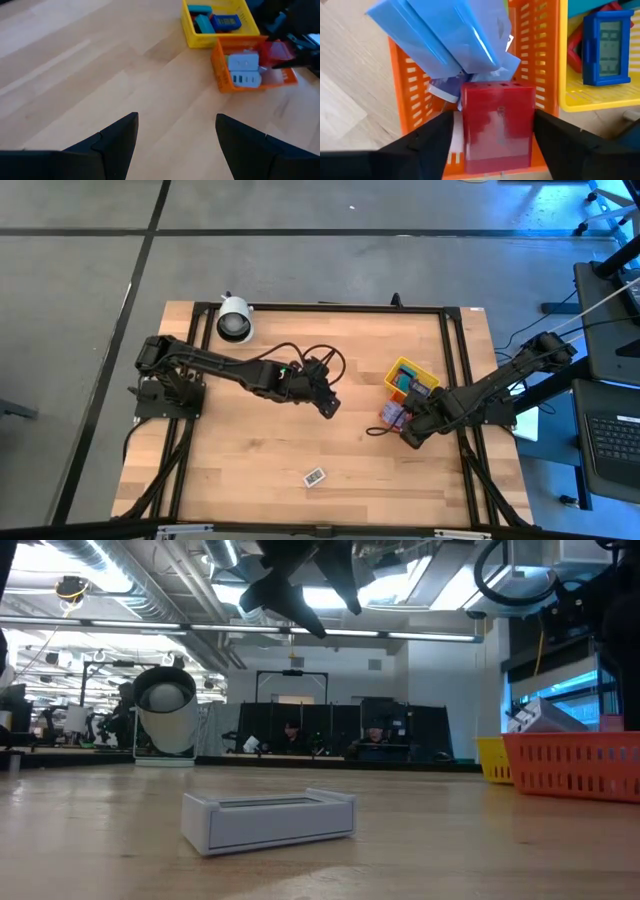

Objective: Pick & Place Office items
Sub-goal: Put the red charger adapter into the orange basket, then put the white digital timer into the yellow basket

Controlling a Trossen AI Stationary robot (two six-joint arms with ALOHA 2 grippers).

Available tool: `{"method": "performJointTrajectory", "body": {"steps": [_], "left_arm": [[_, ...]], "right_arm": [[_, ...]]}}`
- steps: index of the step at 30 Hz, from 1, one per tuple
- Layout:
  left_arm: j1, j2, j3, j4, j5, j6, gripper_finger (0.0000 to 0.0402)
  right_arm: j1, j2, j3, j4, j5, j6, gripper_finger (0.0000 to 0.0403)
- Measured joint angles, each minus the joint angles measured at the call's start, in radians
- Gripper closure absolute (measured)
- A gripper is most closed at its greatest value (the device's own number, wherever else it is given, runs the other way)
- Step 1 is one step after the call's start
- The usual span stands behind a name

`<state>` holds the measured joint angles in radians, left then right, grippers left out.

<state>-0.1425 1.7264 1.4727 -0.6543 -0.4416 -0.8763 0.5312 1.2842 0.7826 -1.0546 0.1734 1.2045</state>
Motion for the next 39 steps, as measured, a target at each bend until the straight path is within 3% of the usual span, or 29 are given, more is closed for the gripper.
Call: {"method": "performJointTrajectory", "body": {"steps": [6,11,14,23,33,39], "left_arm": [[-0.015,0.000,0.000,0.000,0.073,0.001,0.0139],[-0.042,0.000,0.000,-0.004,0.240,0.083,0.0139],[-0.078,0.000,0.000,-0.004,0.284,0.110,0.0139],[-0.234,0.040,-0.012,-0.009,0.151,0.250,0.0139],[-0.400,0.130,-0.011,0.013,0.100,0.081,0.0139],[-0.476,0.209,-0.011,0.081,0.070,0.067,0.0139]], "right_arm": [[0.000,0.000,0.000,-0.001,0.002,-0.009,0.0096],[0.000,0.000,0.009,-0.015,0.002,-0.018,0.0077],[0.000,0.000,0.041,-0.037,0.013,-0.042,0.0074],[-0.005,0.000,0.191,-0.112,0.134,-0.142,0.0074],[-0.056,0.001,0.303,-0.108,0.252,-0.284,0.0073],[-0.094,0.001,0.315,-0.105,0.265,-0.330,0.0073]]}}
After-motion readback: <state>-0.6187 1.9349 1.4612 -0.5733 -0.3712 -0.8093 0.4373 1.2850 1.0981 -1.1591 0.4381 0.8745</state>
